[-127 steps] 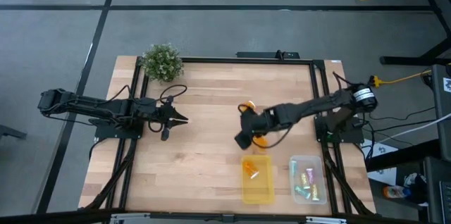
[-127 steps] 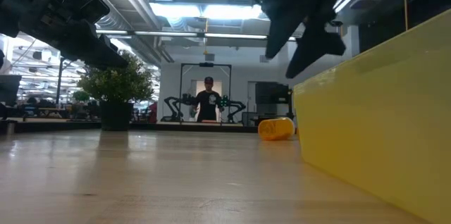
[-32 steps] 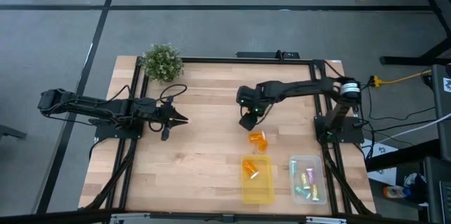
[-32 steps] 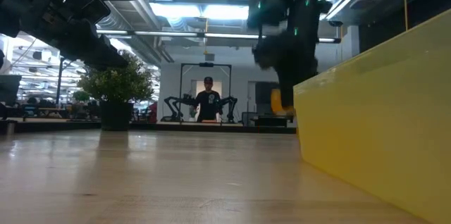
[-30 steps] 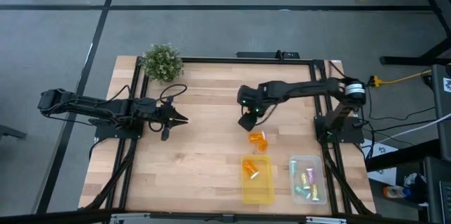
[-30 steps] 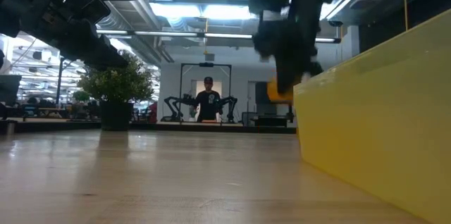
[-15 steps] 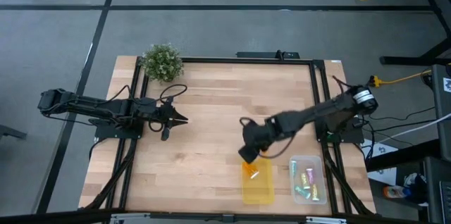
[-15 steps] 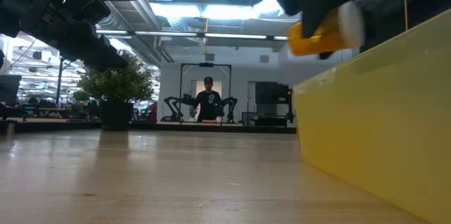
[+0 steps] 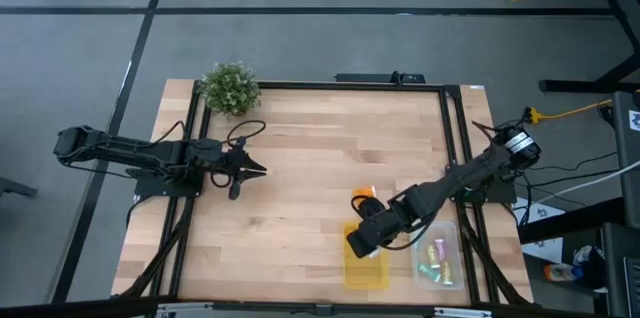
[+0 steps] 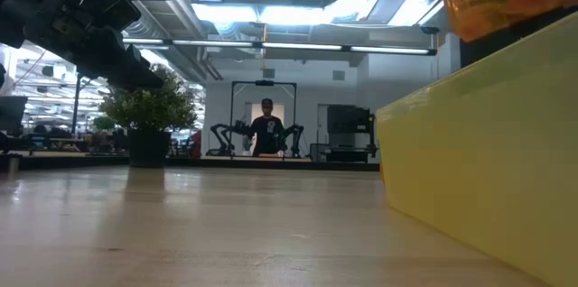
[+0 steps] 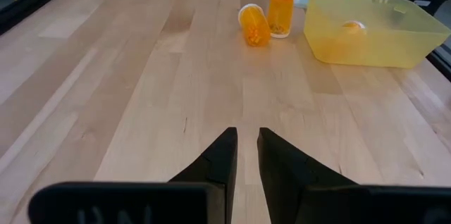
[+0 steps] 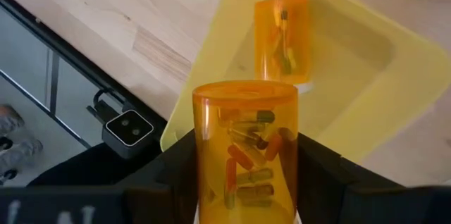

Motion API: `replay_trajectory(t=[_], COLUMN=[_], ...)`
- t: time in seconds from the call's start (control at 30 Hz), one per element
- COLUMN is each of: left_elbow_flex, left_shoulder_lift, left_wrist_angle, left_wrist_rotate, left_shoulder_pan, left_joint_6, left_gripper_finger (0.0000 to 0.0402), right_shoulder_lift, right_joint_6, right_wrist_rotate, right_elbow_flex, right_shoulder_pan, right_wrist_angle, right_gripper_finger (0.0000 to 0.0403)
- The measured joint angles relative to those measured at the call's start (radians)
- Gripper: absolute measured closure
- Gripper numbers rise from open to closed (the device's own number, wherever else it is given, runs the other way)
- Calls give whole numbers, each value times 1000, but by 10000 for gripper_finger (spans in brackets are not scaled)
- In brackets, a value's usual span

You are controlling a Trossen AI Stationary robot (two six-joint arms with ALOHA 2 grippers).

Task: Pick and place medicine bottles into bin by pill shape (circle, oval)
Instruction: Put the orange capsule bottle into the yellow bin

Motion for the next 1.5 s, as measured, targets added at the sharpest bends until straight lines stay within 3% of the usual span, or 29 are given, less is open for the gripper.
replay_trajectory(t=[0.3,1.23,1.5], left_elbow_flex=[0,0,0], left_shoulder_lift=[0,0,0], left_wrist_angle=[0,0,0], left_wrist_rotate=[0,0,0], left_shoulder_pan=[0,0,0], left_joint_6=[0,-1,-4], left_gripper_finger=[351,351,351], right_shoulder_lift=[0,0,0], right_joint_6=[3,-76,-80], right_wrist_rotate=[4,-4,-2], right_elbow_flex=[0,0,0], right_shoulder_pan=[3,3,2], right_wrist_angle=[5,4,2], right_gripper_finger=[195,190,146])
